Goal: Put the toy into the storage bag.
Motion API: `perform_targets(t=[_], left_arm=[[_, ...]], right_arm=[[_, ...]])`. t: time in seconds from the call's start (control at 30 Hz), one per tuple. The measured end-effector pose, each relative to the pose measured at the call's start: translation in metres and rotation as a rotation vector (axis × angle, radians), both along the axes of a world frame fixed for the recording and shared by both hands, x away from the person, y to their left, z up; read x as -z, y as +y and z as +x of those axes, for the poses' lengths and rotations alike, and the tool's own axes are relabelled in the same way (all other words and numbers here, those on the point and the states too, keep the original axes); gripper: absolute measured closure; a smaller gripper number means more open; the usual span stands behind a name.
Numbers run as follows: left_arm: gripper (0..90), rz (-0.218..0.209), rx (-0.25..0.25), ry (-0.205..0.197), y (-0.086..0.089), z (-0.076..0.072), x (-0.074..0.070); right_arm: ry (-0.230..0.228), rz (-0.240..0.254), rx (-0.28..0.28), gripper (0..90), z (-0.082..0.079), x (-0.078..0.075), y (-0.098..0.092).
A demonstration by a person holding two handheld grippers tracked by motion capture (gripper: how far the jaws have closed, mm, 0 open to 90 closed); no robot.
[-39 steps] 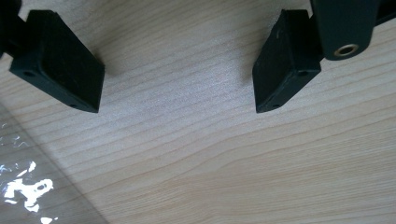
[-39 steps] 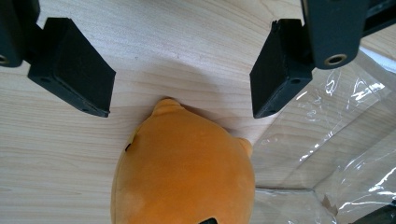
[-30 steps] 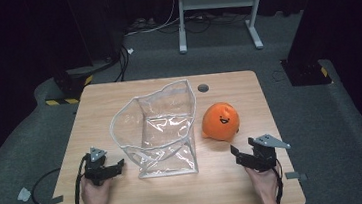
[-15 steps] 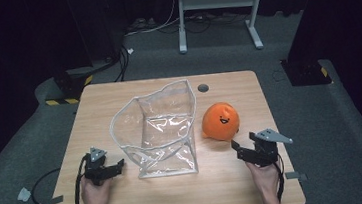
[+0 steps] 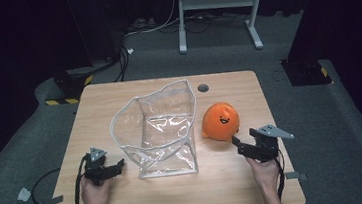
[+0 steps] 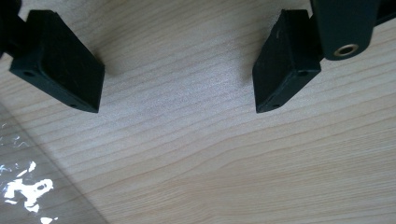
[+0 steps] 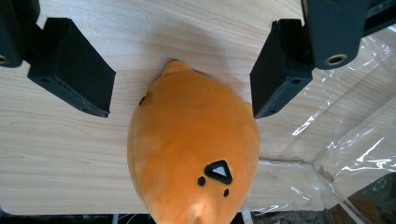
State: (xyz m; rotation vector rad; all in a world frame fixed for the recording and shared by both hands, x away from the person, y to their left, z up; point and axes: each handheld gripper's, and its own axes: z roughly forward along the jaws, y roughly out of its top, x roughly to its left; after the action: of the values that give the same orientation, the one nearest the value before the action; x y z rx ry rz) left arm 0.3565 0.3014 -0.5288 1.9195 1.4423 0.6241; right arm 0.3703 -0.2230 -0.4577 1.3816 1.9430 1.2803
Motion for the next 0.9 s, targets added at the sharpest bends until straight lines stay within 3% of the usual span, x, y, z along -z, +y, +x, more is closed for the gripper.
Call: perform_targets(t=[0.9], left_arm=[[17.0, 0.0, 0.0, 0.0, 0.0, 0.0, 0.0]], right_arm=[[-0.006, -0.005, -0.011, 21.0, 0.019, -0.013, 0.0]])
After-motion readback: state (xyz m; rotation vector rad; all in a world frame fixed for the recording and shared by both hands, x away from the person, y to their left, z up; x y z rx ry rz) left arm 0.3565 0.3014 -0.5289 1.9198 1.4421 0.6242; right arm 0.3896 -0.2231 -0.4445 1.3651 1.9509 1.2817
